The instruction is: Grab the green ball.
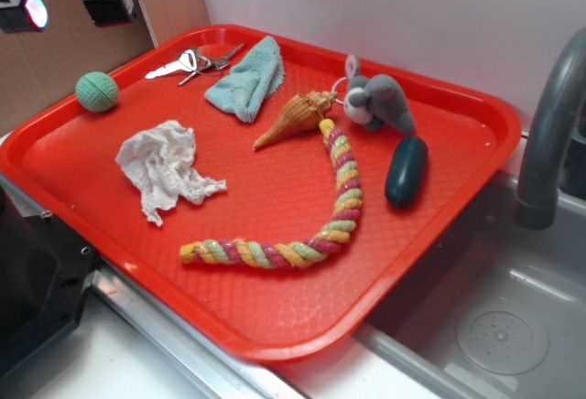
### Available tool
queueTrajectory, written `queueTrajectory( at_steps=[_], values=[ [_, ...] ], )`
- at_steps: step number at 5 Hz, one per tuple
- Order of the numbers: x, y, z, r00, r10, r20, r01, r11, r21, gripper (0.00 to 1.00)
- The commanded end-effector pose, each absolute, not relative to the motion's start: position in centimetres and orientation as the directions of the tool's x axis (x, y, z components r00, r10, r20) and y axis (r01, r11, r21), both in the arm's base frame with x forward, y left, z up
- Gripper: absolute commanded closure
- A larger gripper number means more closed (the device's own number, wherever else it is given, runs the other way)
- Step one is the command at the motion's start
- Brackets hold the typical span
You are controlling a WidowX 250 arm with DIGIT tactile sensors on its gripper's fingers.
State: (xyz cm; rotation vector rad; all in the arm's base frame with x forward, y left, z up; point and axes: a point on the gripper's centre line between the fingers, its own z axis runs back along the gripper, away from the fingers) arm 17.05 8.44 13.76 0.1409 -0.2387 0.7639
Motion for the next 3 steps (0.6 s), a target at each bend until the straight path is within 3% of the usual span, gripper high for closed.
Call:
queueTrajectory(
  at_steps=[1, 2, 3],
  values=[
    [17.4, 12.4, 9.9, 0.523, 0.838, 0.158, -0.852, 0.511, 0.111, 0.0],
    [18.0, 14.4, 7.6, 0.303, 0.942, 0.143, -0.95, 0.286, 0.129, 0.0],
    [19.1, 14.8, 6.2, 0.164, 0.97, 0.182, -0.986, 0.155, 0.064, 0.0]
  ],
)
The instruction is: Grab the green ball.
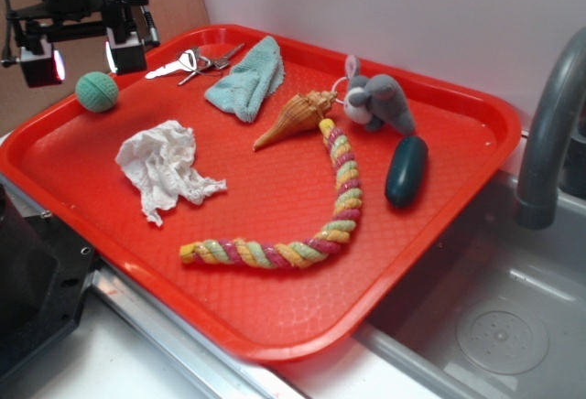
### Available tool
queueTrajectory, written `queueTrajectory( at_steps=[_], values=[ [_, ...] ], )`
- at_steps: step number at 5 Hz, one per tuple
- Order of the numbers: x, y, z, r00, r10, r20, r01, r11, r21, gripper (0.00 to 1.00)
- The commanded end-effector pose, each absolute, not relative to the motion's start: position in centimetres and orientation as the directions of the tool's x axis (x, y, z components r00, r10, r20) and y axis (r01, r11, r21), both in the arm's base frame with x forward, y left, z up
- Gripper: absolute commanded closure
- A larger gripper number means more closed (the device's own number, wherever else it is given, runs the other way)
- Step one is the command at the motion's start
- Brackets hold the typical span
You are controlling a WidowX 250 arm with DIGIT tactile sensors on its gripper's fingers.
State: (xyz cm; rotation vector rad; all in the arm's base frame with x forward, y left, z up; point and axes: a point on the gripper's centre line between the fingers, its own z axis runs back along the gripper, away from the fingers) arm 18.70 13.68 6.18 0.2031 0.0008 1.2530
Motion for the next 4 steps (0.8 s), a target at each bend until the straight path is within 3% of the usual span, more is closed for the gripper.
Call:
queueTrajectory(
  at_steps=[1, 2, 3, 4],
  values=[
    [18.9, 15.3, 6.1, 0.183, 0.949, 0.258, -0.983, 0.175, 0.057, 0.0],
    [18.8, 16.1, 5.9, 0.23, 0.923, 0.307, -0.973, 0.213, 0.089, 0.0],
    [18.2, 16.5, 6.4, 0.219, 0.933, 0.286, -0.973, 0.188, 0.131, 0.0],
    [18.5, 16.8, 5.3, 0.223, 0.934, 0.28, -0.972, 0.19, 0.141, 0.0]
  ],
)
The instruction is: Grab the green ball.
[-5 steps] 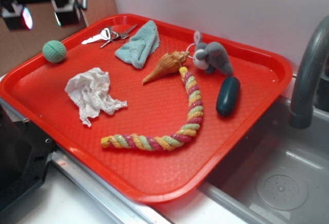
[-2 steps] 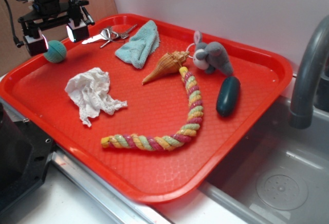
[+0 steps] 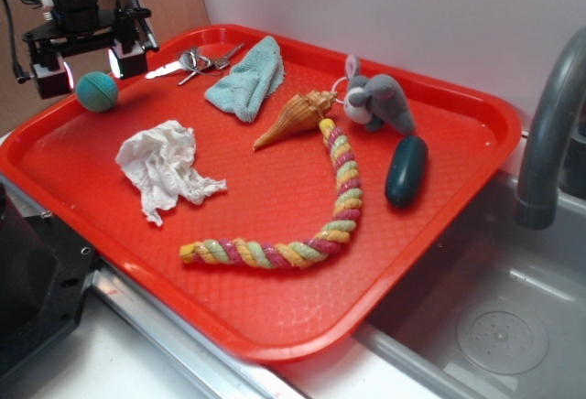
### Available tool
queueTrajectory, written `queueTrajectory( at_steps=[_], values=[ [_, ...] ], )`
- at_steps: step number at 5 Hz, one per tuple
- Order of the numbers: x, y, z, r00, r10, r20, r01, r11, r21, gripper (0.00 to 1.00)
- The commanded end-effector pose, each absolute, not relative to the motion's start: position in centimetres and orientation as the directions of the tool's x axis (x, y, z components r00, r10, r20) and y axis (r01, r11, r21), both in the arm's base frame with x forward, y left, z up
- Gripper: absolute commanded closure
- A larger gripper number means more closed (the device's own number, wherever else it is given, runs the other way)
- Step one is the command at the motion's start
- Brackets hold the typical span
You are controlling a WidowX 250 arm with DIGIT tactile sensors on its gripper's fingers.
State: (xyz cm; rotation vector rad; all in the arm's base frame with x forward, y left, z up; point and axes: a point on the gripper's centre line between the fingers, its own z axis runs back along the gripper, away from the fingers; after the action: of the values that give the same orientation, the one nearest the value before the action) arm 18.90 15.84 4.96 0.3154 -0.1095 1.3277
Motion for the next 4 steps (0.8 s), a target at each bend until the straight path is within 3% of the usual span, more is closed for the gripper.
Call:
queueTrajectory(
  at_steps=[1, 2, 3, 4],
  values=[
    [18.9, 17.2, 3.9, 0.242, 0.933, 0.266, -0.964, 0.201, 0.173, 0.0],
    [19.3, 17.5, 3.0, 0.306, 0.904, 0.299, -0.95, 0.267, 0.165, 0.0],
    [19.4, 17.2, 3.3, 0.308, 0.903, 0.3, -0.949, 0.271, 0.16, 1.0],
    [19.4, 16.1, 5.5, 0.334, 0.885, 0.325, -0.943, 0.313, 0.118, 1.0]
  ],
)
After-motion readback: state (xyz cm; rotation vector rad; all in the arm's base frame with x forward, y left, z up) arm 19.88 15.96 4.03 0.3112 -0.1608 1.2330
